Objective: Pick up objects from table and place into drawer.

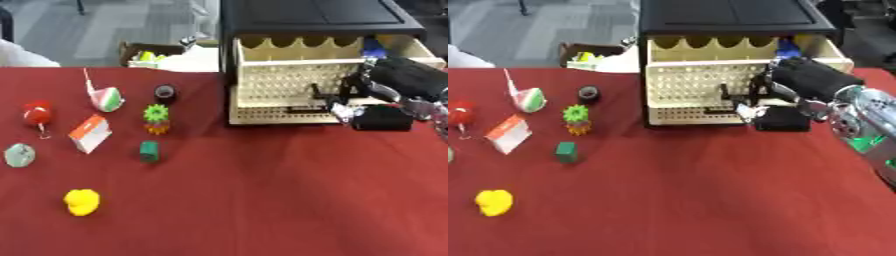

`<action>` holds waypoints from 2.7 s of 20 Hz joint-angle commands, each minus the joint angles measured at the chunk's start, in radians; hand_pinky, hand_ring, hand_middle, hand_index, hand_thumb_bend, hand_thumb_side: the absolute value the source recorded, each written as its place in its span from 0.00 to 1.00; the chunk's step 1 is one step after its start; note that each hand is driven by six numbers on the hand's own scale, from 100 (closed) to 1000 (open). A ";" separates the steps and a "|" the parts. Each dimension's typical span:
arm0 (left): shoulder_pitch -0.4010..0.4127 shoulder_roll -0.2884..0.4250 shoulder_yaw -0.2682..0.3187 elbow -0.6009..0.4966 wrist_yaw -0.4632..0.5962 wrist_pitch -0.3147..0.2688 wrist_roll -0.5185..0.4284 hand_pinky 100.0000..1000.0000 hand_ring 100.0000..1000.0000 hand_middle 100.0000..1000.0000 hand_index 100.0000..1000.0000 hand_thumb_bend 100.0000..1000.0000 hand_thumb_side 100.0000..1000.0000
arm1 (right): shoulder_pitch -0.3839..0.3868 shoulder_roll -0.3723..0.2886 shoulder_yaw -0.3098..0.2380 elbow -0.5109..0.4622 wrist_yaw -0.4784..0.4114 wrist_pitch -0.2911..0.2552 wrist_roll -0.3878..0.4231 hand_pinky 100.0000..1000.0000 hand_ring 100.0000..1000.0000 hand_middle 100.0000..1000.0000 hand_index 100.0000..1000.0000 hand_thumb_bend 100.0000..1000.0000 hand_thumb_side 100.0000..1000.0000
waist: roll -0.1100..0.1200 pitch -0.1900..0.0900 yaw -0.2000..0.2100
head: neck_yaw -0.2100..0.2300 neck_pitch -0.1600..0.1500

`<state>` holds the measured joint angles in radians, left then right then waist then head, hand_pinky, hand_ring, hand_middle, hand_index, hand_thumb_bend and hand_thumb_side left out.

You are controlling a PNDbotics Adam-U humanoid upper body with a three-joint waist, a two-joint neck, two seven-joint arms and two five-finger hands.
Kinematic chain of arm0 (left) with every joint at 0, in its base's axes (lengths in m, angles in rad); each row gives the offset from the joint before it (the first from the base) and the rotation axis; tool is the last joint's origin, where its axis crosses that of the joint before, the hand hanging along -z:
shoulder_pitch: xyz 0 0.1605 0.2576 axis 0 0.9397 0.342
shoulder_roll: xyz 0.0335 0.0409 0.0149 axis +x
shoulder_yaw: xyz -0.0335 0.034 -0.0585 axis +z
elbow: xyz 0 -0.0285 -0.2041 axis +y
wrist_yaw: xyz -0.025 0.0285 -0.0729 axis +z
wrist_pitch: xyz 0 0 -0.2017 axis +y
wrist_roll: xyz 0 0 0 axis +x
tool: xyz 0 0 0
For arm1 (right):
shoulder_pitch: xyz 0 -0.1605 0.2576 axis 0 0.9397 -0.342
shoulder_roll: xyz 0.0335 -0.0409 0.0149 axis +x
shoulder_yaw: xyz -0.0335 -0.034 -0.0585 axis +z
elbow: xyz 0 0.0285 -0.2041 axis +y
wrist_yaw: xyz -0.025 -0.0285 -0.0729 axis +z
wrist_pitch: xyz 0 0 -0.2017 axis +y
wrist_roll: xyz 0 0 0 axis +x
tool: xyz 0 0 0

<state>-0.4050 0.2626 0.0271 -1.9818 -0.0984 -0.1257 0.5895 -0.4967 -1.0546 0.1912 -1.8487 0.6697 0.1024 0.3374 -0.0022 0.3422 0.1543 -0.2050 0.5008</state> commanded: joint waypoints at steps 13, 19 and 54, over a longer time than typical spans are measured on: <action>-0.007 0.013 0.003 -0.018 0.003 -0.001 0.004 0.42 0.53 0.57 0.73 0.00 0.80 | 0.128 -0.074 -0.026 -0.150 -0.046 0.017 -0.001 0.00 0.00 0.00 0.52 0.00 1.00 | 0.009 -0.029 -0.006 | 0.005 0.005; -0.007 0.012 0.003 -0.018 0.003 -0.001 0.004 0.42 0.53 0.57 0.73 0.00 0.80 | 0.177 -0.079 -0.028 -0.151 -0.038 -0.007 -0.042 0.00 0.00 0.00 0.52 0.00 1.00 | 0.013 -0.031 -0.008 | 0.008 0.005; -0.004 0.006 0.001 -0.018 0.005 0.002 0.003 0.42 0.53 0.57 0.73 0.00 0.80 | 0.219 -0.080 0.017 -0.151 -0.127 -0.009 -0.042 0.00 0.00 0.00 0.60 0.00 1.00 | 0.013 -0.040 -0.012 | 0.001 0.001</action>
<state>-0.4037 0.2612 0.0273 -1.9818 -0.0977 -0.1252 0.5928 -0.2903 -1.1122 0.1743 -1.9955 0.5393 0.0959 0.2886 0.0093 0.3146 0.1424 -0.1996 0.5085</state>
